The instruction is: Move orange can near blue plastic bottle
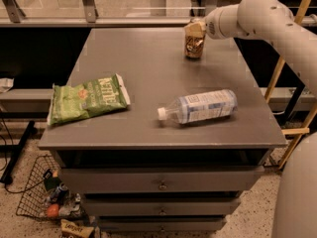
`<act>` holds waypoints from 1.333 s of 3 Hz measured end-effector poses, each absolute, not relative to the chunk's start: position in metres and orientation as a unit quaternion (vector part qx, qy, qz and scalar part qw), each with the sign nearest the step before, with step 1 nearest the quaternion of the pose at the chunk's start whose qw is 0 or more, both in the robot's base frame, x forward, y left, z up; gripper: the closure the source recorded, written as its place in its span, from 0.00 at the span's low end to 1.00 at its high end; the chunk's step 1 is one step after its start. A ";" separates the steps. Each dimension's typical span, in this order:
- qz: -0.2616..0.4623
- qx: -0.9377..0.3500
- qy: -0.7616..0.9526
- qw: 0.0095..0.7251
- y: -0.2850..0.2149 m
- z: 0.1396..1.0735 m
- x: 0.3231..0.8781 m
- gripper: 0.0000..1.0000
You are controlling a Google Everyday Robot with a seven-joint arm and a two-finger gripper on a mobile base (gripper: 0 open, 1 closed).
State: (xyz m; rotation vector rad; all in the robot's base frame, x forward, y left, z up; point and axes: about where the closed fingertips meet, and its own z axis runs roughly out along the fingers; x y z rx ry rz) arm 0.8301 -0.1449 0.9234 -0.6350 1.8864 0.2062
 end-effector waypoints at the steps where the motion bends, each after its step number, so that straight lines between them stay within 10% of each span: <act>1: 0.092 -0.285 0.782 0.546 -0.139 0.943 0.813 0.88; 4: 0.059 -0.329 0.782 0.526 -0.137 0.966 0.700 1.00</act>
Offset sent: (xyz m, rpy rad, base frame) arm -0.1122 0.0077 0.0753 -0.0992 -0.0972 0.1076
